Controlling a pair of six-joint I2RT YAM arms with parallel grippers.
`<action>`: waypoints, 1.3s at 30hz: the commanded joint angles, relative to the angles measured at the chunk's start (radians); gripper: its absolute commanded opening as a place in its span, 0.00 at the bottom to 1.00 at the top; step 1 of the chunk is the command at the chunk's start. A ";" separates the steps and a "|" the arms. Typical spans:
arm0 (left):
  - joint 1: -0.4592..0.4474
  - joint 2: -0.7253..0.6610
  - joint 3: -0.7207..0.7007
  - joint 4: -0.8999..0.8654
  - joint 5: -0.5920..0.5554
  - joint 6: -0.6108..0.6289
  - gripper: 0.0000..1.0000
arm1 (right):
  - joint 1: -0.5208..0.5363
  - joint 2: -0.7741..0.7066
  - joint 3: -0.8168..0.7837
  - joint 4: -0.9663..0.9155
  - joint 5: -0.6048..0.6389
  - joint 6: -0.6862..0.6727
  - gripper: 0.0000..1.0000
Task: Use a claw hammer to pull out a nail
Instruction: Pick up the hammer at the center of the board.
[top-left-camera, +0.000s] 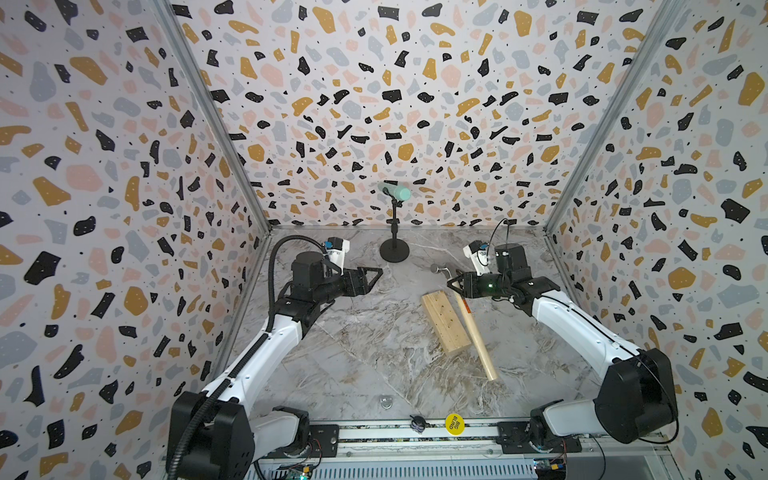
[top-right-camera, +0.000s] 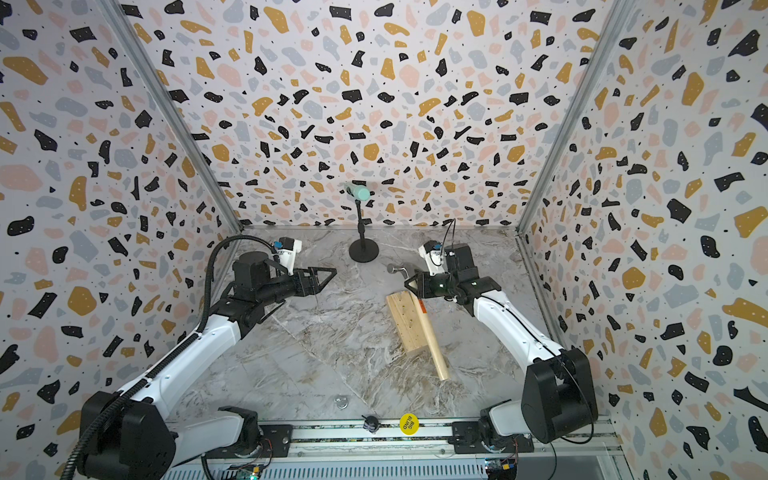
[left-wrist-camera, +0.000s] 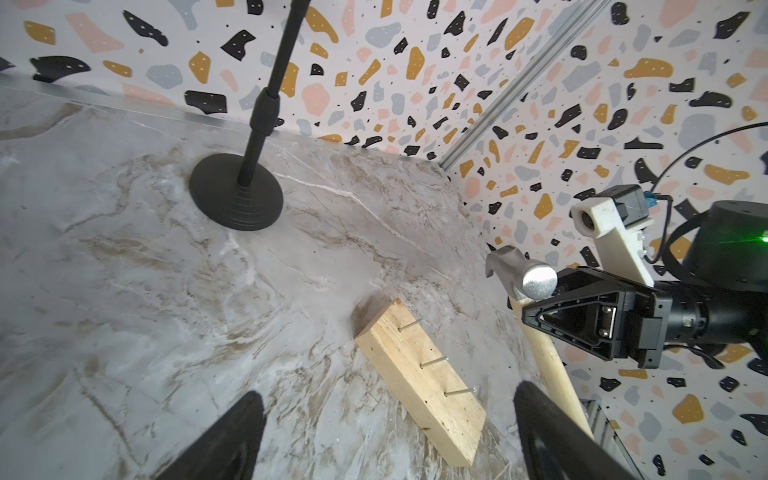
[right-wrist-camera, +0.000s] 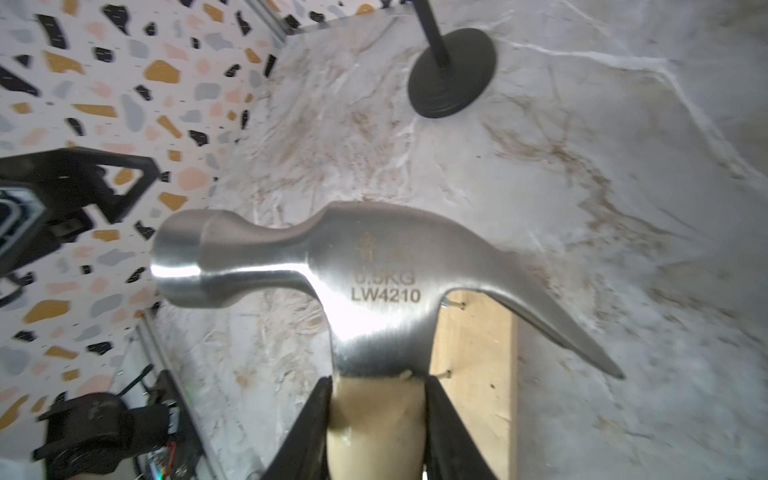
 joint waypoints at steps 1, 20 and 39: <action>0.005 -0.015 -0.018 0.099 0.082 -0.046 0.89 | 0.011 -0.071 0.039 0.177 -0.186 0.030 0.00; -0.007 0.031 -0.052 0.248 0.213 -0.156 0.89 | 0.336 0.042 0.224 -0.049 0.262 -0.178 0.00; -0.071 0.102 -0.014 0.125 0.214 -0.089 0.75 | 0.478 0.118 0.314 -0.113 0.437 -0.314 0.00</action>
